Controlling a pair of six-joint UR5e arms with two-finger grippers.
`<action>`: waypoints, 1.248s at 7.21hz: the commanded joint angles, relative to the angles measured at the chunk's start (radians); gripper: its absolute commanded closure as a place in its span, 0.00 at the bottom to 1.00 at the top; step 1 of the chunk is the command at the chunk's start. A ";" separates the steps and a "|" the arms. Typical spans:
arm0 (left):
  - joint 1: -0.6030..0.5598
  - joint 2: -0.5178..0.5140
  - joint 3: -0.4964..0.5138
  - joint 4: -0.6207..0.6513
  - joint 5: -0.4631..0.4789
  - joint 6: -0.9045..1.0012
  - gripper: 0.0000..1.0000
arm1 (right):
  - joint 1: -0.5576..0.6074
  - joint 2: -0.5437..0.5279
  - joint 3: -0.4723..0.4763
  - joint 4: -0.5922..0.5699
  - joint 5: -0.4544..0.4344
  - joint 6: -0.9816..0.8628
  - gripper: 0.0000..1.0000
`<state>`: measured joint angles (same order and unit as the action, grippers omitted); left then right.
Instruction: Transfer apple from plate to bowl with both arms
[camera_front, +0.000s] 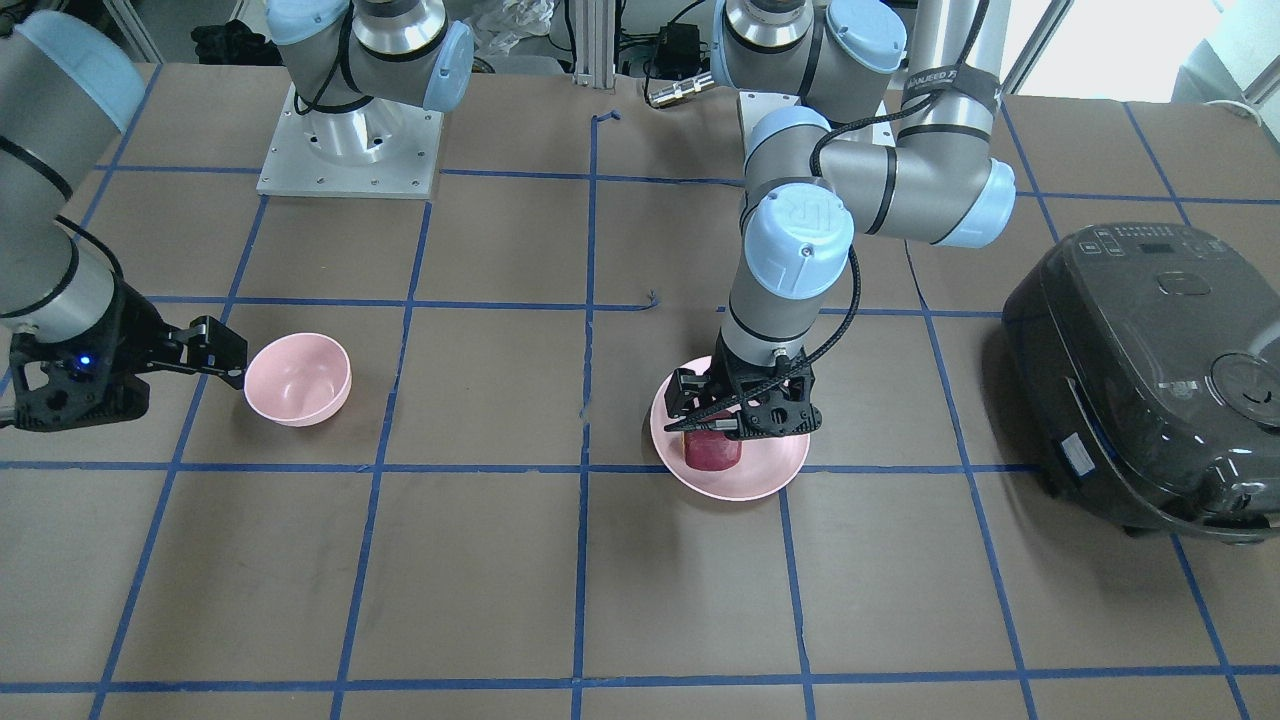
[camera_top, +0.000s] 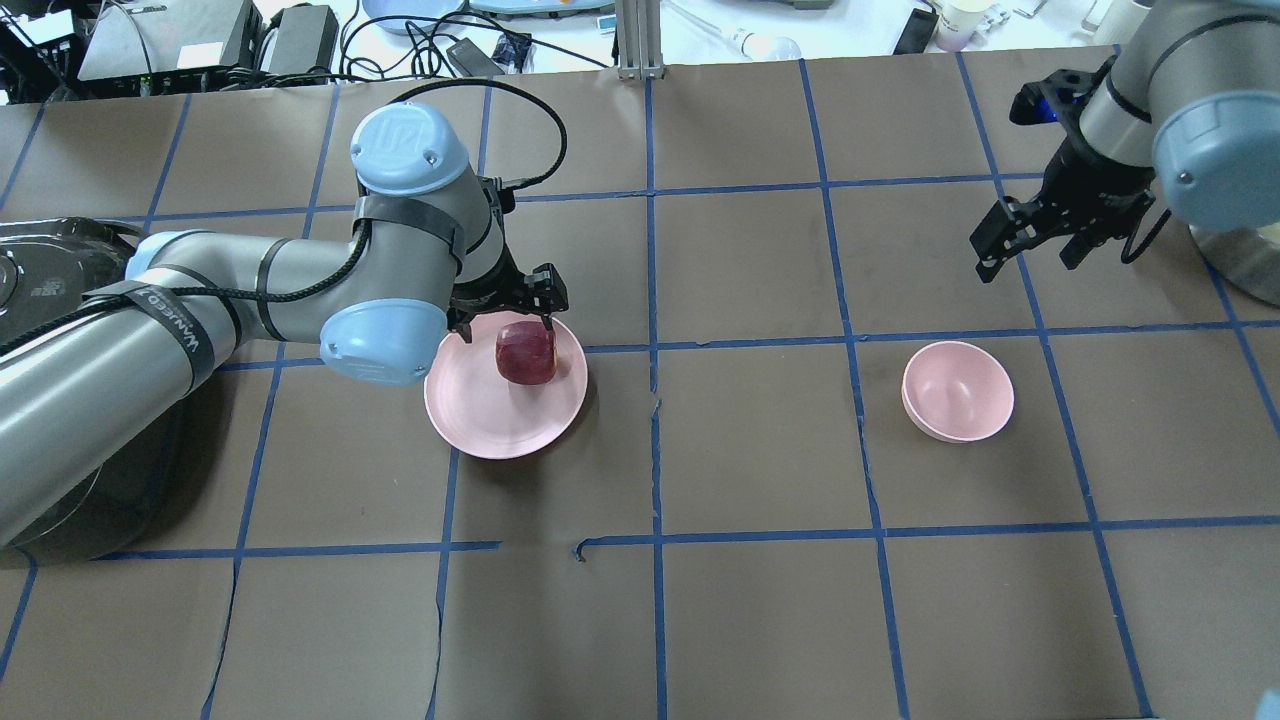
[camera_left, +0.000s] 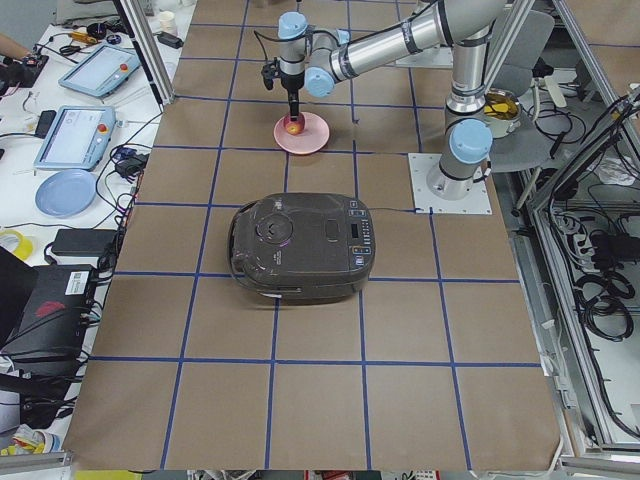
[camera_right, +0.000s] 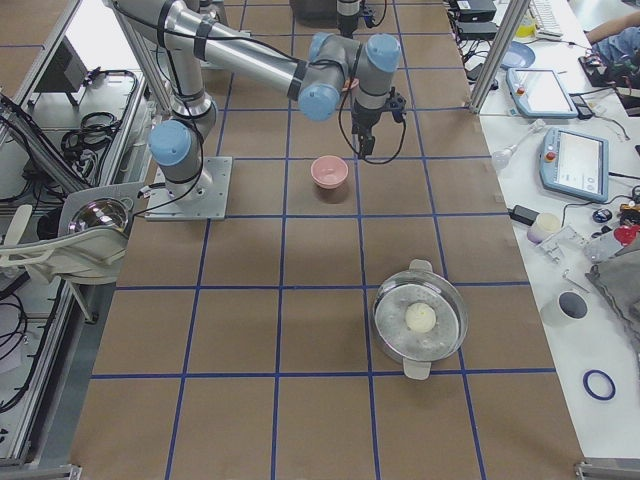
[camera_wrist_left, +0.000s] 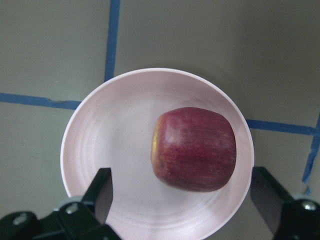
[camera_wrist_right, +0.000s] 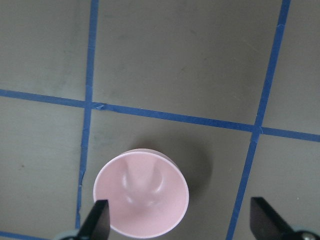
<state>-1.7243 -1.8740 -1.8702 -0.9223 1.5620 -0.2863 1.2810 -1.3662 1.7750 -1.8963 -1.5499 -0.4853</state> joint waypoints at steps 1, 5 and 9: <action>-0.008 -0.042 -0.006 0.034 -0.002 -0.002 0.03 | -0.037 0.047 0.142 -0.159 -0.002 -0.143 0.00; -0.009 -0.082 -0.006 0.046 0.006 0.025 0.10 | -0.045 0.059 0.219 -0.161 0.001 -0.147 0.24; -0.008 -0.060 0.008 0.048 0.018 0.208 0.43 | -0.045 0.072 0.216 -0.150 -0.016 -0.136 1.00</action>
<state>-1.7320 -1.9426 -1.8667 -0.8739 1.5746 -0.1322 1.2364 -1.2951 1.9921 -2.0492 -1.5595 -0.6231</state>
